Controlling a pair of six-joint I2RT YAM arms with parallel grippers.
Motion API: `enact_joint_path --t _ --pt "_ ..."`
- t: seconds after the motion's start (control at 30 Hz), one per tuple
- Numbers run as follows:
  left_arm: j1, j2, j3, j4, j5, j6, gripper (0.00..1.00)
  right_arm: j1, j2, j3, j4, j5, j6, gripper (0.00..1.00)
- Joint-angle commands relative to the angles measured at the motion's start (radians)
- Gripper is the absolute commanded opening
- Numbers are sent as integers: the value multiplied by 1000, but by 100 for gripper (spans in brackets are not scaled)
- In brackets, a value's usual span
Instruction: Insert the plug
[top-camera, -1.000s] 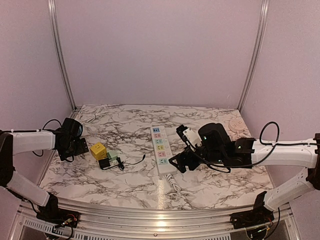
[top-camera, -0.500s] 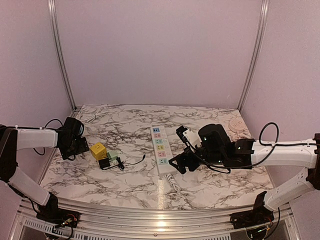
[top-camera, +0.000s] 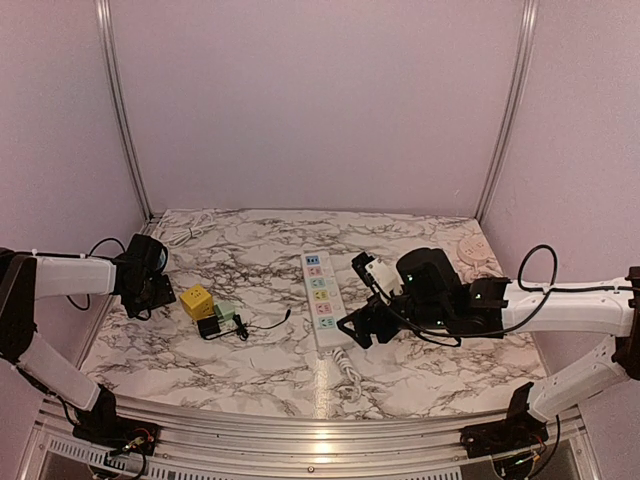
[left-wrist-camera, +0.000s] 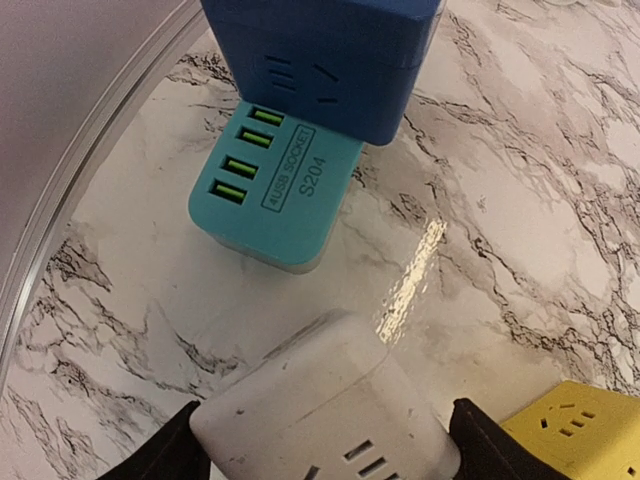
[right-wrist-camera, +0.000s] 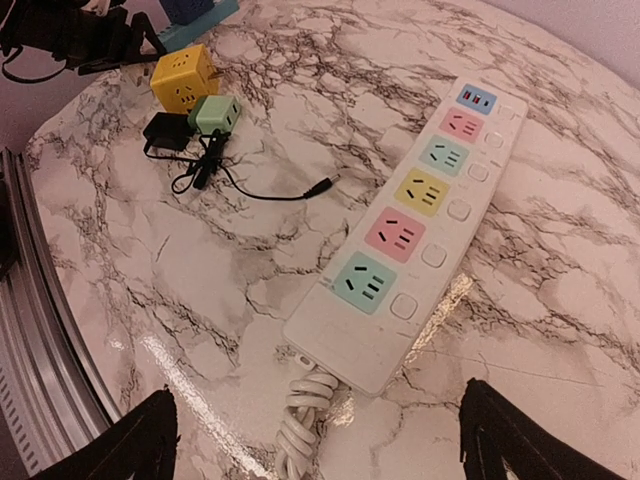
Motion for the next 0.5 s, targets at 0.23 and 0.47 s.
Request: enact_joint_path --t 0.23,0.47 --pt "5 -54 2 -18 23 -19 48 -6 23 24 0 -13 1 94" --pt "5 -169 -4 -49 42 -17 28 -7 34 34 7 -16 -8 94"
